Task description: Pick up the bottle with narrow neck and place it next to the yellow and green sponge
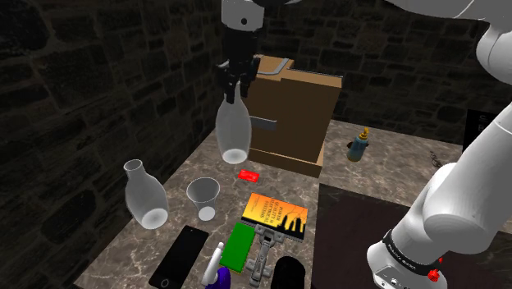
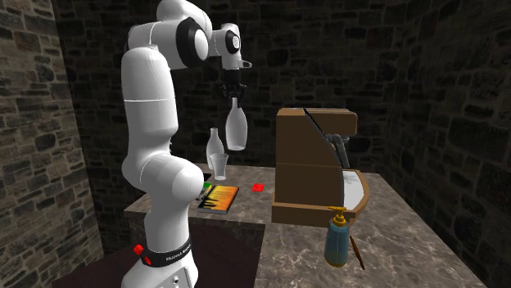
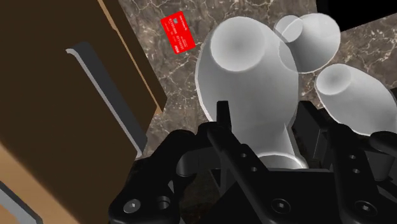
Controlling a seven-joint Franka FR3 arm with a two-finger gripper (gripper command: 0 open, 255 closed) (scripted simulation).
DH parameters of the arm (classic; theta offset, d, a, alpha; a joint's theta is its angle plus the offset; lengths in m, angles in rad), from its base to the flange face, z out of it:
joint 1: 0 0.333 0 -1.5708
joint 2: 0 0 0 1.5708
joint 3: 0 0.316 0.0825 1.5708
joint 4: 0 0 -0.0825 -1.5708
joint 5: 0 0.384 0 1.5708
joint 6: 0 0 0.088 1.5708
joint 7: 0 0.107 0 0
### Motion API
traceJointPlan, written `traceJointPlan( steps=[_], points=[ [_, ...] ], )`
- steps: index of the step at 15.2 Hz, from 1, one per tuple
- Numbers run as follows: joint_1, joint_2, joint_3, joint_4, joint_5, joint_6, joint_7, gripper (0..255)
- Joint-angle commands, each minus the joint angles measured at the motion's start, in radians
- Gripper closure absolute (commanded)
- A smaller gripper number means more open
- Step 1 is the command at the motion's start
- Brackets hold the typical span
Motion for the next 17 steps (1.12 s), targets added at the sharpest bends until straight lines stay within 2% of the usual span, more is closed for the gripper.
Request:
traceJointPlan(
  steps=[1,17],
  points=[
    [0.000,-0.007,-0.001,-0.035,0.002,0.030,-0.001,255],
    [0.000,-0.019,-0.001,-0.265,0.006,0.248,-0.002,255]
  ],
)
